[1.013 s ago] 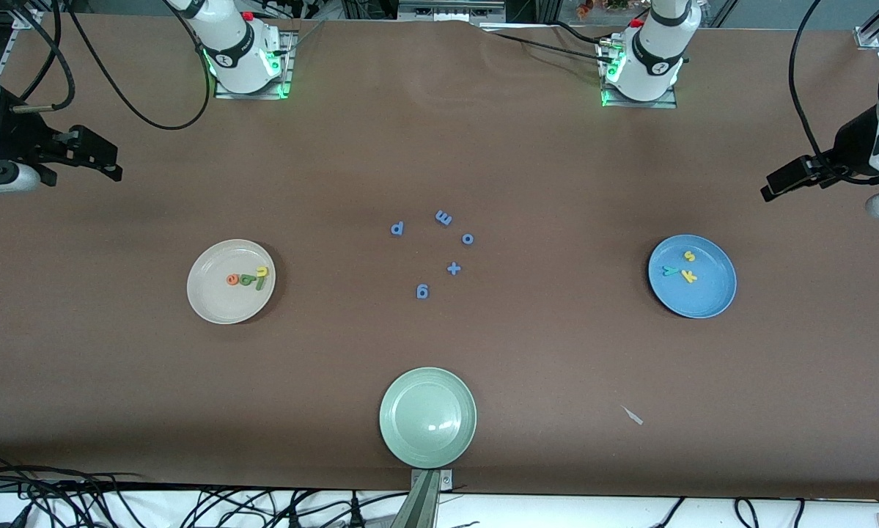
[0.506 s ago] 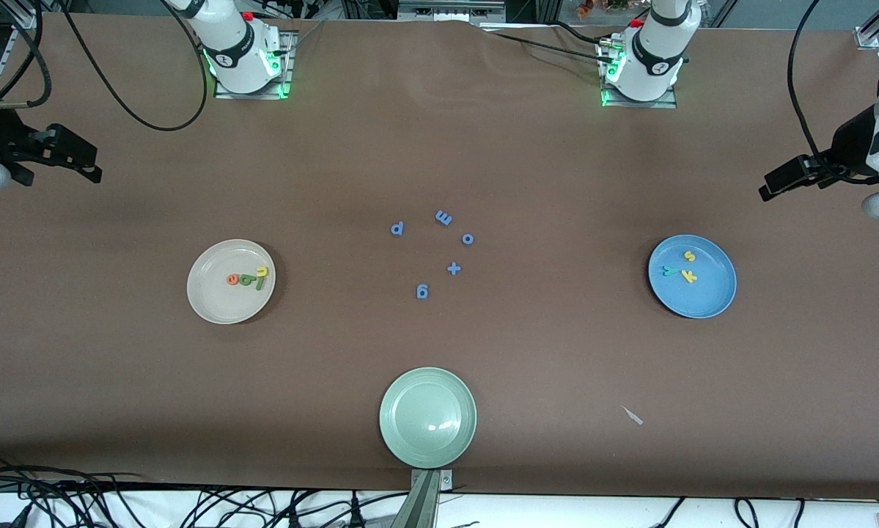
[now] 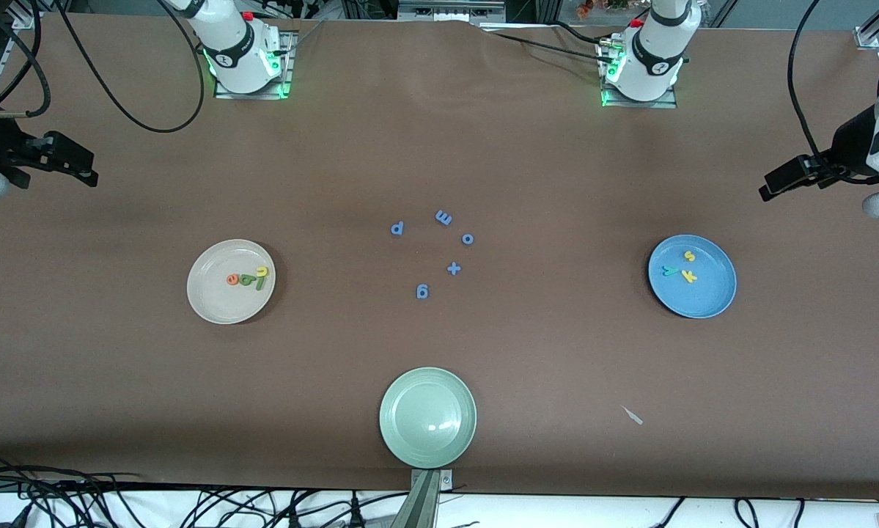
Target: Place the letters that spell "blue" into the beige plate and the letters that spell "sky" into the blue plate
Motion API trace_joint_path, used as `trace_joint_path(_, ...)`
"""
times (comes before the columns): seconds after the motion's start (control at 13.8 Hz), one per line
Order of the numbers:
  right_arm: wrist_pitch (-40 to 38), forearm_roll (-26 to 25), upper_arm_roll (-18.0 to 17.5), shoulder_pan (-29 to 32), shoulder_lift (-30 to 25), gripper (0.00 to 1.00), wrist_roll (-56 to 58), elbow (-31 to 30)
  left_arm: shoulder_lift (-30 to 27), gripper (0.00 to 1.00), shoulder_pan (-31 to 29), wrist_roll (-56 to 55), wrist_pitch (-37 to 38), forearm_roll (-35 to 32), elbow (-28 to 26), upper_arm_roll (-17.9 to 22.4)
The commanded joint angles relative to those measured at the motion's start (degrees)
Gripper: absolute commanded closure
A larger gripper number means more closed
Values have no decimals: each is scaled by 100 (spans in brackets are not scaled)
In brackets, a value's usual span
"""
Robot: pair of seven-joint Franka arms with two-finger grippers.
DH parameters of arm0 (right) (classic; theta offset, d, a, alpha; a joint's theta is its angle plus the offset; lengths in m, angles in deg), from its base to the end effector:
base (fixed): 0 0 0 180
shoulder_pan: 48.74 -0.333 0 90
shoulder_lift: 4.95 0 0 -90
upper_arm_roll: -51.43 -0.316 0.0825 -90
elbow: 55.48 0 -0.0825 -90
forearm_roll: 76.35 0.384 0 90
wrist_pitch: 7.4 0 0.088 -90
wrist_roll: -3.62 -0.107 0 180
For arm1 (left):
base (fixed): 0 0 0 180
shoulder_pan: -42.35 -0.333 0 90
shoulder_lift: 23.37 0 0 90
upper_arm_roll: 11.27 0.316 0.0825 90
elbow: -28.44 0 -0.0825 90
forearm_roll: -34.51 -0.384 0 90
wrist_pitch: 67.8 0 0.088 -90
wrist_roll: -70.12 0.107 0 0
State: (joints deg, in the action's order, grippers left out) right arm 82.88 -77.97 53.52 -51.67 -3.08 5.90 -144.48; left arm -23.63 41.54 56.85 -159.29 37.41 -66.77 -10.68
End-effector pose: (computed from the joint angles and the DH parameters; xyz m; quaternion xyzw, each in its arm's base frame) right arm 0.5648 0.0056 0.6150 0.9995 0.0274 -0.0053 0.0147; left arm 0.5521 0.0082 0.5864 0.9909 0.1290 -0.0326 0.0220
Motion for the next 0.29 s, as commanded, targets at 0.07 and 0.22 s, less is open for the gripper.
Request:
trace_joint_path(0.07, -125, -67, -42, 47, 25, 0, -79, 112, 70, 0, 28, 87, 123, -123, 188, -6)
trace_joint_path(0.22, -125, -58, -42, 47, 25, 0, -87, 112, 70, 0, 20, 87, 123, -123, 188, -6)
